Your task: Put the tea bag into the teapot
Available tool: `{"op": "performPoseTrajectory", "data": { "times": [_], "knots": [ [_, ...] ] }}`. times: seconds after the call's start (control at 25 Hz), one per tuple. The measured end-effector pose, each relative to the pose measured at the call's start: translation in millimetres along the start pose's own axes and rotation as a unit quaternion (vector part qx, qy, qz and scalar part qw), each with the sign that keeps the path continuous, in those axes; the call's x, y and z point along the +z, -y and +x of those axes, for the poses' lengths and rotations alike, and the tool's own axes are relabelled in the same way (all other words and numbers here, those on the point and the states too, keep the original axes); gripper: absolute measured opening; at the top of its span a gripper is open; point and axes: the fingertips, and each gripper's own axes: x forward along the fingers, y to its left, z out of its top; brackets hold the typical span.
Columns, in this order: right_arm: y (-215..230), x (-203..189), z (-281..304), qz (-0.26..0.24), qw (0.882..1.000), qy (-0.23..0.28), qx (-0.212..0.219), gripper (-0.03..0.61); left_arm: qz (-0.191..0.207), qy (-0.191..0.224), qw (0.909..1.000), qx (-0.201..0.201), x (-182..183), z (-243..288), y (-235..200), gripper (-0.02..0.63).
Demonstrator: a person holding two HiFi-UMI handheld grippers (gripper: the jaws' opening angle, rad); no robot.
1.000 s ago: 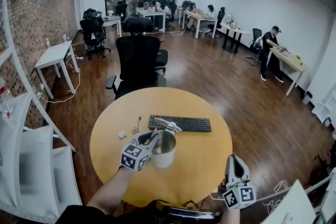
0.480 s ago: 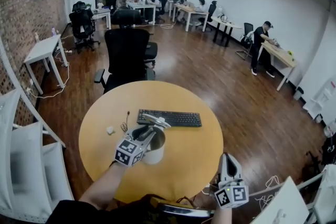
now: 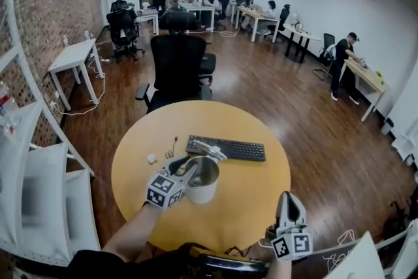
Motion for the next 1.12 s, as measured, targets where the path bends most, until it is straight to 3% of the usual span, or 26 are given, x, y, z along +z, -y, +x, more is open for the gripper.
{"op": "performPoseTrajectory", "data": {
  "times": [0.36,0.56,0.88,1.12],
  "knots": [
    [-20,-23,13,0.015,0.997,-0.028,0.069,0.009,-0.041,0.069,0.9929,0.088,22,-87,-12,0.124],
    [-34,-31,21,0.027,0.994,-0.041,0.098,0.009,-0.068,0.093,0.9831,0.142,20,-143,-20,0.005],
    [-40,-52,23,0.037,0.991,-0.061,0.116,0.009,-0.073,0.094,0.9776,0.174,13,-178,-7,0.002],
    [-42,-60,18,0.038,0.991,-0.067,0.106,0.008,-0.083,0.089,0.9787,0.166,2,-177,-6,0.002]
  ]
}}
